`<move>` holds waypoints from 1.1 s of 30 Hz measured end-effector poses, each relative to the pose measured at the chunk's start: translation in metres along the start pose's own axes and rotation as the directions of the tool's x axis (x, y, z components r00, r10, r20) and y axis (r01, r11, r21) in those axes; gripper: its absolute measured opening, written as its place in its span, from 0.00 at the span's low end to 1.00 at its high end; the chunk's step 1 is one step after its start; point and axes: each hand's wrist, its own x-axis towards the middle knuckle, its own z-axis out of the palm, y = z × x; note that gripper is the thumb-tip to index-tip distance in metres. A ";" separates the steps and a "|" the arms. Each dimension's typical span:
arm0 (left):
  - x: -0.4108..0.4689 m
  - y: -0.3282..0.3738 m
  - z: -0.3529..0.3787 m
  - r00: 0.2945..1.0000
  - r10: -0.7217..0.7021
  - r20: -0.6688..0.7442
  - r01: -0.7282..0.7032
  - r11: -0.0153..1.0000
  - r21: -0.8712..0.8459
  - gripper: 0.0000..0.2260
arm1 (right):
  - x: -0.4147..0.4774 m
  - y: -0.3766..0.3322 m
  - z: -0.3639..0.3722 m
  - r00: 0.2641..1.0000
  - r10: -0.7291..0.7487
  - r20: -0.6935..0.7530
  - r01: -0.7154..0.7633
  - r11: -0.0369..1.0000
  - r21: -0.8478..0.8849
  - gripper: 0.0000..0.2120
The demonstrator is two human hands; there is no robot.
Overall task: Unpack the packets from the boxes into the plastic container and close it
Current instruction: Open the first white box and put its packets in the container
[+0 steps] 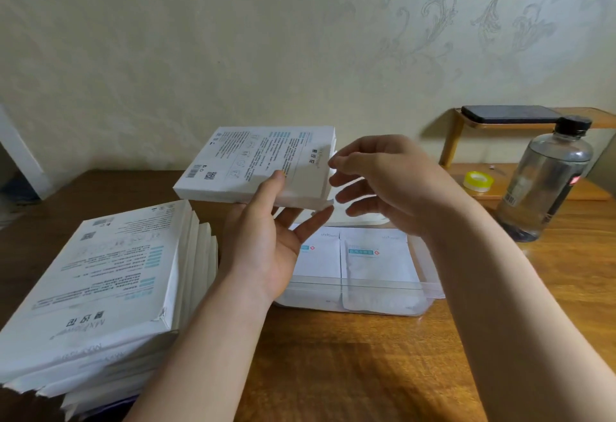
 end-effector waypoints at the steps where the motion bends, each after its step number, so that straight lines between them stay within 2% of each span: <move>1: 0.000 0.000 0.000 1.000 -0.001 0.004 0.001 1.000 -0.008 0.12 | 0.002 0.001 0.000 1.000 0.017 0.001 -0.017 0.999 0.038 0.06; 8: 0.001 0.001 -0.002 0.998 -0.024 0.058 0.026 0.999 -0.031 0.13 | 0.012 0.016 0.001 0.993 0.012 0.116 -0.024 0.994 0.107 0.06; 12: 0.001 -0.001 -0.001 0.997 -0.016 0.077 0.016 1.000 0.006 0.12 | 0.015 0.023 0.004 0.977 0.000 0.214 -0.015 0.998 0.069 0.12; 16: 0.002 -0.003 -0.002 0.997 0.007 0.081 -0.009 0.999 0.031 0.12 | 0.016 0.027 0.012 0.989 -0.064 0.135 0.061 0.998 0.021 0.09; 22: 0.003 -0.004 -0.002 0.997 0.014 0.080 -0.016 0.999 0.030 0.12 | 0.016 0.027 0.016 0.998 -0.061 -0.006 0.061 0.995 0.075 0.04; 27: 0.004 -0.005 -0.003 0.995 0.029 0.098 -0.033 0.998 0.045 0.13 | 0.018 0.028 0.015 0.999 -0.029 0.042 0.021 0.985 0.173 0.12; 30: 0.004 -0.005 -0.003 0.994 0.039 0.098 -0.046 0.997 0.065 0.14 | 0.020 0.029 0.009 0.996 -0.012 0.093 -0.008 0.976 0.219 0.12; 33: 0.004 -0.006 -0.003 0.997 0.042 0.071 -0.047 0.997 0.066 0.15 | 0.021 0.029 0.003 0.997 -0.008 0.073 -0.009 0.974 0.226 0.12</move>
